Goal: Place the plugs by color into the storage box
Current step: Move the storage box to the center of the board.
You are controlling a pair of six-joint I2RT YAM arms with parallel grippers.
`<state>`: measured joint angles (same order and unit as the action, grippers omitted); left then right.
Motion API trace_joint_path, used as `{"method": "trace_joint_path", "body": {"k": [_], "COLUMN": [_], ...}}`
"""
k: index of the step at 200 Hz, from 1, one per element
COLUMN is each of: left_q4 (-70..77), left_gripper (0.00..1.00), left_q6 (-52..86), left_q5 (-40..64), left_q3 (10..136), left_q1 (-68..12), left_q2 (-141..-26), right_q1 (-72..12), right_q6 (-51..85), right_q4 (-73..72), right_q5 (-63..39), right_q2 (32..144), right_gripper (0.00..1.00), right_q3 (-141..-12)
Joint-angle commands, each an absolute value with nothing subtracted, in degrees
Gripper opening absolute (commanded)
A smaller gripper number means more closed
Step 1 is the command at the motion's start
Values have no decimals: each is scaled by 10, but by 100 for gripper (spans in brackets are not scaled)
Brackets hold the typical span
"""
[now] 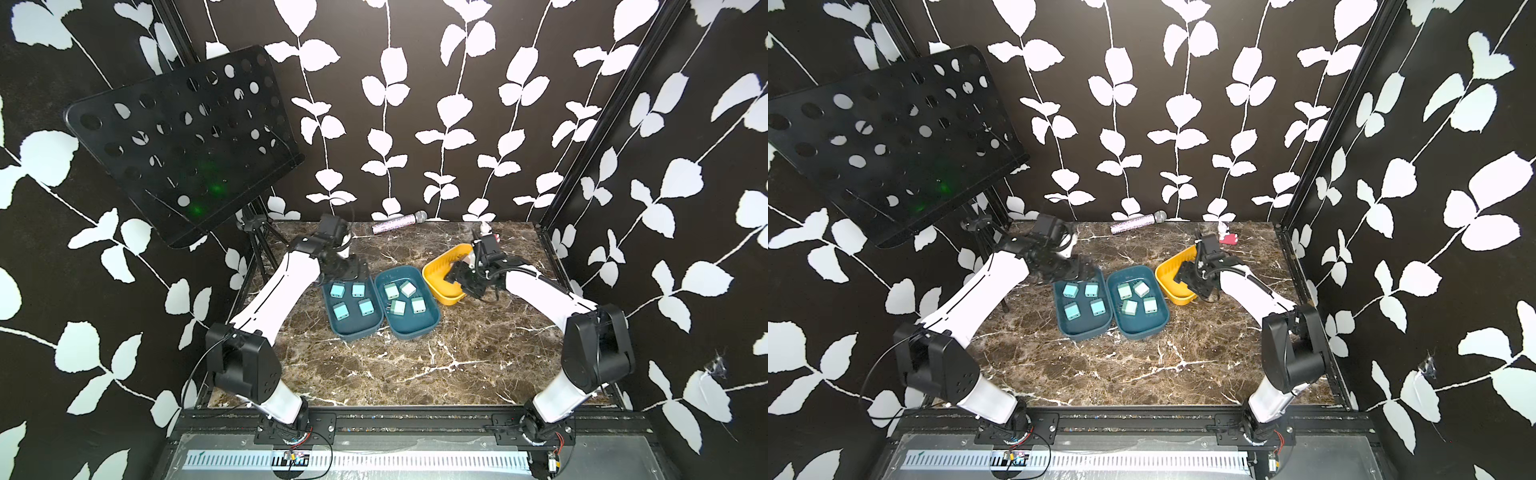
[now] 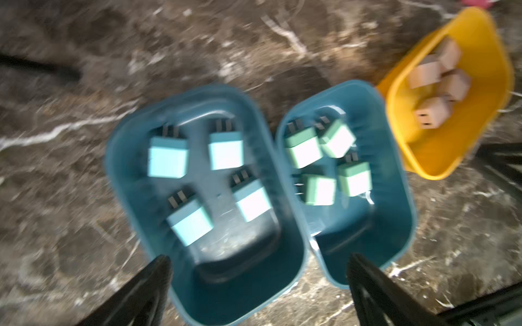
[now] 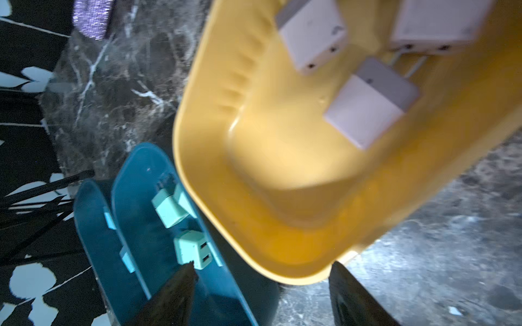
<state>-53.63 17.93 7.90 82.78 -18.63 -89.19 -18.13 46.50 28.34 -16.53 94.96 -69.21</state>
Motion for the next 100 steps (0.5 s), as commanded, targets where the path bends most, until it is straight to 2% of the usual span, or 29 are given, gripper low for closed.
{"method": "trace_joint_path", "body": {"k": [1,47,100], "left_q4": [-571,-567,-556], "left_gripper": [98,98,98], "left_q6": [164,179,206], "left_q5": [67,71,80], "left_q3": [789,750,718], "left_q1": [-176,-175,-176], "left_q2": [-886,-854,-828], "right_q1": [-171,-173,-214], "right_q6": [453,444,435], "right_q4": [293,309,323], "right_q5": [-161,-192,-210], "right_q2": [957,1040,1122], "right_gripper": [73,71,70], "right_q3": [-695,-810,-890]}}
